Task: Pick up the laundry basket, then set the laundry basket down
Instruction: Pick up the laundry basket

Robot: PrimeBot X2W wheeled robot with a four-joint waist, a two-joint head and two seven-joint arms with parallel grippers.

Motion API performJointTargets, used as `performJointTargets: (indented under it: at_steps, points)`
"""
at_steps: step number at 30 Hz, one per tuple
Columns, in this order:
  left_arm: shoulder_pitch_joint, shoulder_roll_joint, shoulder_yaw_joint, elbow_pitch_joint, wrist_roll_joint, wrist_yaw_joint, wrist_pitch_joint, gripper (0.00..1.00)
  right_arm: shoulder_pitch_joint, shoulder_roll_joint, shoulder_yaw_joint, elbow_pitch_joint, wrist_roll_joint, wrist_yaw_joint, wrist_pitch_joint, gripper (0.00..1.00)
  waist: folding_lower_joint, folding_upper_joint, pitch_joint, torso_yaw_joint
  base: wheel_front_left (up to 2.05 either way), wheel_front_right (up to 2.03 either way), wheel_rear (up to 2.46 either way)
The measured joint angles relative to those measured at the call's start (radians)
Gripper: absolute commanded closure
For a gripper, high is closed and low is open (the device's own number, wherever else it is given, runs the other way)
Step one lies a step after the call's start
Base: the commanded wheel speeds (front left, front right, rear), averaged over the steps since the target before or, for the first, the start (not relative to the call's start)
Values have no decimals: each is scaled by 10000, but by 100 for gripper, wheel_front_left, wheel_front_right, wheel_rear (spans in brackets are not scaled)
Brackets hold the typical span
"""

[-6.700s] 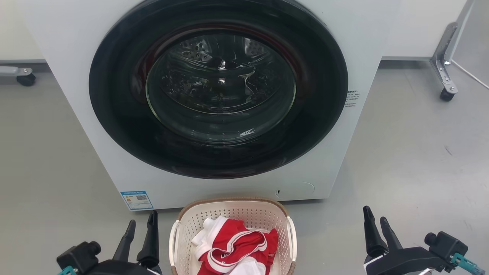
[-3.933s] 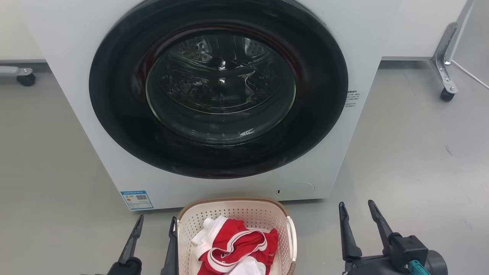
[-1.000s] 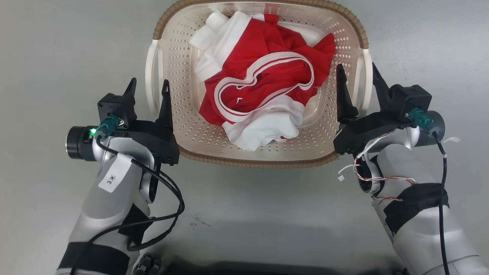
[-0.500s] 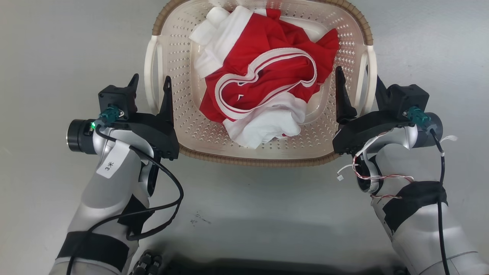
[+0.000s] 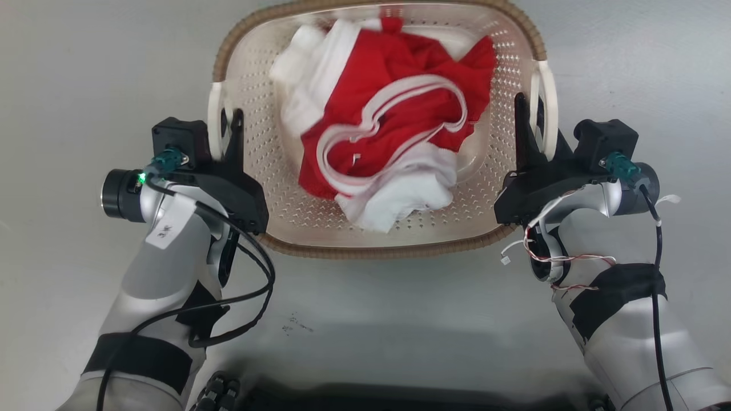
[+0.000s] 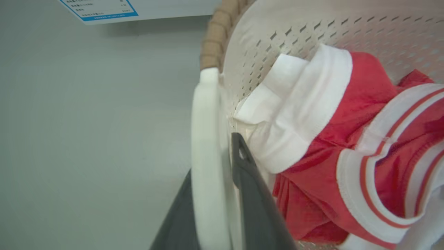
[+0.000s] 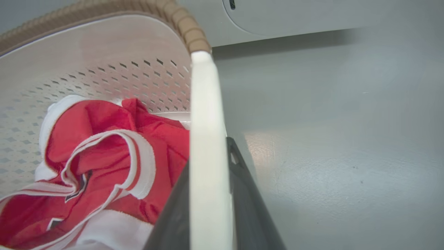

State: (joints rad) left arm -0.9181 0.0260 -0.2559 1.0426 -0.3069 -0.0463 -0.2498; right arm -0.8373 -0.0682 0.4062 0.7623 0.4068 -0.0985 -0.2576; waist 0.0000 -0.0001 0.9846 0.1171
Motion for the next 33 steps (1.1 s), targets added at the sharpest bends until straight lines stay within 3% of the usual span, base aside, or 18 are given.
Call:
performJointTargets:
  at_steps: [16,33]
  points:
    - [38,10,-627,470,-644,-146,-42,100,35,-31,625,663,844,-163,10,100,0,1,-589,-95,0,0,0]
    - [941,-17,-1388,1126,-1237,-142,-42,100,684,8,1377,1538,2057,-173,15,100,0,0,-2340,-298,0,0,0]
